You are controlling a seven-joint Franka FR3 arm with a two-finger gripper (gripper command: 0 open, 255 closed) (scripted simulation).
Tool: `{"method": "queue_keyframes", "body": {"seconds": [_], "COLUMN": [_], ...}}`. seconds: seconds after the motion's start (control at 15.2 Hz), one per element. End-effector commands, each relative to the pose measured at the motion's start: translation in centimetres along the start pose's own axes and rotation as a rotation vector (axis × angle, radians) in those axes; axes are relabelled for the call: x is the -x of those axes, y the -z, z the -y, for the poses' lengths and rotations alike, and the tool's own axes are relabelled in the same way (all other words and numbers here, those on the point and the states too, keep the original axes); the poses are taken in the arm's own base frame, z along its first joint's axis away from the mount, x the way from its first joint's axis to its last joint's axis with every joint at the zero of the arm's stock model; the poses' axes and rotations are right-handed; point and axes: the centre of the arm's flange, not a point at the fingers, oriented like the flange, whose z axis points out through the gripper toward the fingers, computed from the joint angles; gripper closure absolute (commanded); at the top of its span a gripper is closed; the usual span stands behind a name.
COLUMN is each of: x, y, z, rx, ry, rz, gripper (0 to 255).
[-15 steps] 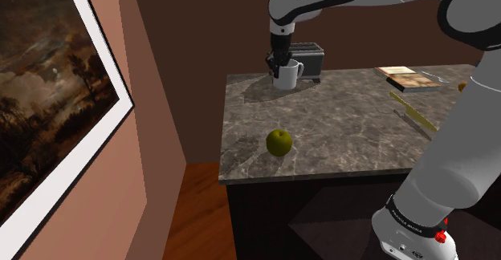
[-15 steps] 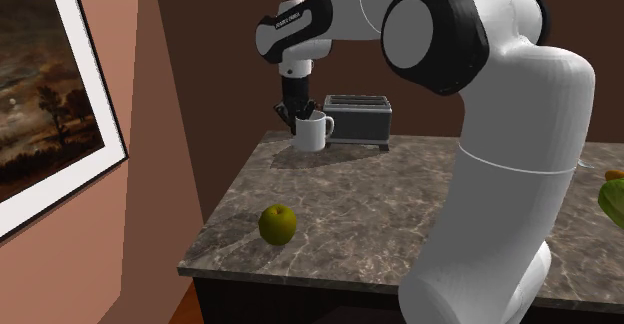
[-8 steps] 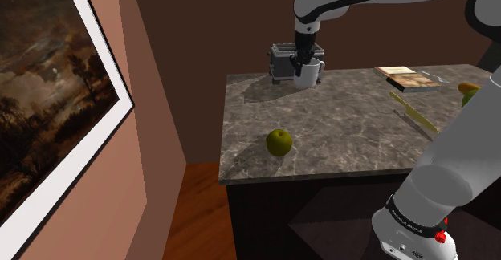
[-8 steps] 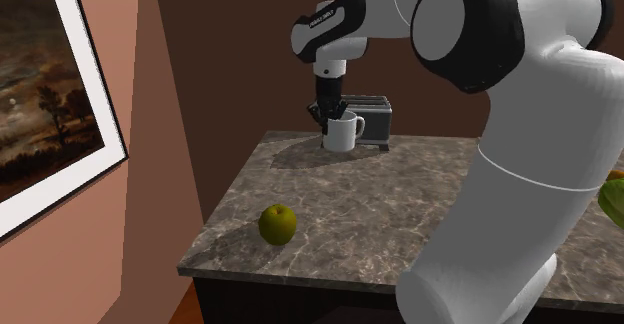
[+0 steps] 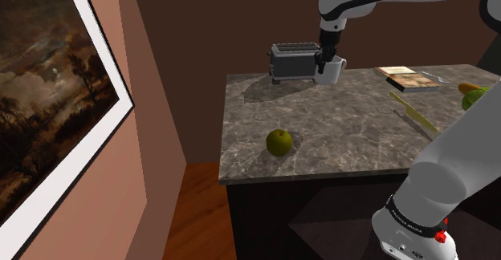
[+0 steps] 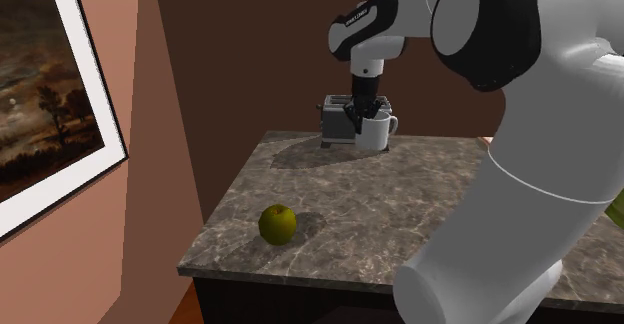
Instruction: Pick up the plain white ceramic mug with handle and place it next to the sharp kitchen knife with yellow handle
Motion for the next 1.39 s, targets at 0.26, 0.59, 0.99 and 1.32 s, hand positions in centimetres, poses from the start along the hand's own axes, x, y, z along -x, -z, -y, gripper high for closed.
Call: {"method": "queue_keyframes", "body": {"seconds": [0.26,0.59,0.99,1.32], "x": [4.2,7.5,11.4,14.7], "y": [0.1,0.2,0.3,0.4], "z": [-6.9,-12.6,-19.5,-25.2], "rx": [0.0,0.0,0.0,0.0], "ry": [0.002,0.002,0.002,0.002], "rz": [0.0,0.0,0.0,0.0], "gripper": [255,255,255,255]}}
